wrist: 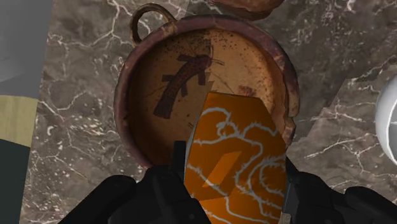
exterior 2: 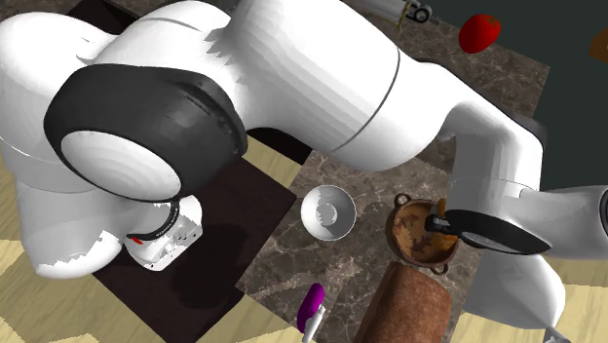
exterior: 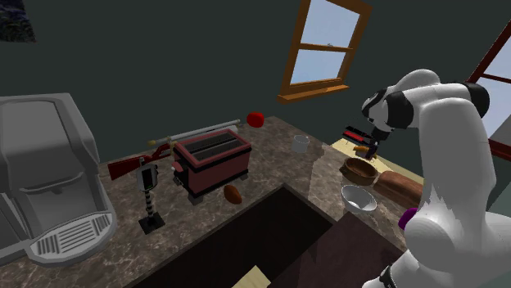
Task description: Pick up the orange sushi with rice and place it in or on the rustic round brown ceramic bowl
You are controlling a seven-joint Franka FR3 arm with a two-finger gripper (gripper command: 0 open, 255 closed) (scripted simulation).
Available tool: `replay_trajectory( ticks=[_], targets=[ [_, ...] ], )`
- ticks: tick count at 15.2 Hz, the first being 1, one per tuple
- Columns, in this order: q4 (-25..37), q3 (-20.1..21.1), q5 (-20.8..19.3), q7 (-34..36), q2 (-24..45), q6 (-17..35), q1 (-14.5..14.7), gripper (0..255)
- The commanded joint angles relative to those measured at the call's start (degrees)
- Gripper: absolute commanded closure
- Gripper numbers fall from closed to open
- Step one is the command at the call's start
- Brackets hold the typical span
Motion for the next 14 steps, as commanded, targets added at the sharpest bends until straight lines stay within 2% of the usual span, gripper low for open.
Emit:
replay_trajectory(
  ticks=[1, 14],
  targets=[
    [1.1, 0.5, 0.5, -0.3, 1.4, 0.2, -0.8, 255],
    [0.9, 2.8, 3.0, -1.6, 6.1, 5.0, -2.1, 255]
  ],
)
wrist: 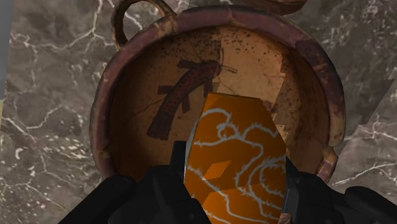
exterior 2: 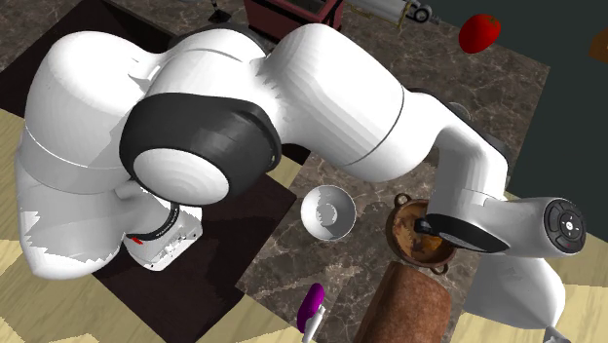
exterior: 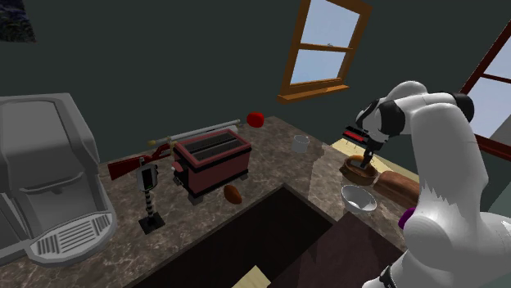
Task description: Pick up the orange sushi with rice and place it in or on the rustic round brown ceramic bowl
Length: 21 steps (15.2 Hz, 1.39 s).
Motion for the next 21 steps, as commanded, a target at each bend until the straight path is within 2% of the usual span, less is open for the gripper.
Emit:
replay_trajectory(
  ticks=[1, 6, 7, 12, 16, 21],
  targets=[
    [0.1, 0.1, 0.1, 0.0, 0.1, 0.1, 0.0, 255],
    [0.1, 0.1, 0.1, 0.0, 0.1, 0.1, 0.0, 255],
    [0.1, 0.1, 0.1, 0.0, 0.1, 0.1, 0.0, 0],
    [0.1, 0.1, 0.1, 0.0, 0.1, 0.1, 0.0, 0],
    [0.3, -2.0, -2.2, 1.1, -4.1, -4.2, 1.1, 0],
    [0.3, -2.0, -2.2, 1.1, -4.1, -4.2, 1.1, 0]
  ],
)
